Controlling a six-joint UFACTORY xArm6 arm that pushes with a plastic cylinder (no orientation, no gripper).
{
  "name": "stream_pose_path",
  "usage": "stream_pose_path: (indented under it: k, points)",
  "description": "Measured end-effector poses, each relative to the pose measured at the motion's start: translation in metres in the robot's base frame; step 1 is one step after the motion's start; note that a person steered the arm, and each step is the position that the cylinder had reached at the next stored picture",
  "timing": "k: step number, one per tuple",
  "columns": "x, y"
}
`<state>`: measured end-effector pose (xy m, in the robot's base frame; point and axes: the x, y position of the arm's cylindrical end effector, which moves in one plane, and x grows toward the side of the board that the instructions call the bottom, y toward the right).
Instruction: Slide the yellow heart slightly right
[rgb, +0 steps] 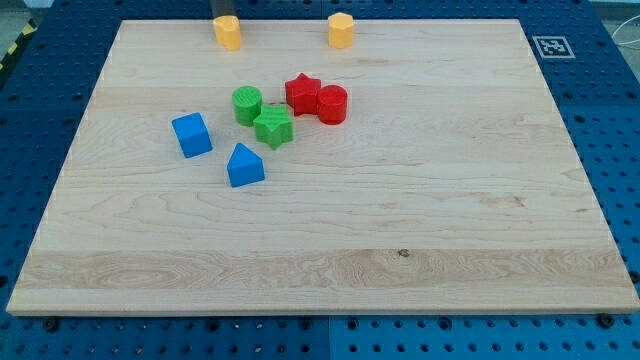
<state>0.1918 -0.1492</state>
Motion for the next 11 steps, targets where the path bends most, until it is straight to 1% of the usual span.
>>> stream_pose_path:
  k: [2, 3, 4, 6, 9, 10, 11]
  points:
    - [0.006, -0.053]
    - [0.026, -0.052]
    - [0.044, -0.042]
    - [0.042, -0.008]
    - [0.039, 0.06]
    - [0.053, 0.059]
    - [0.058, 0.037]
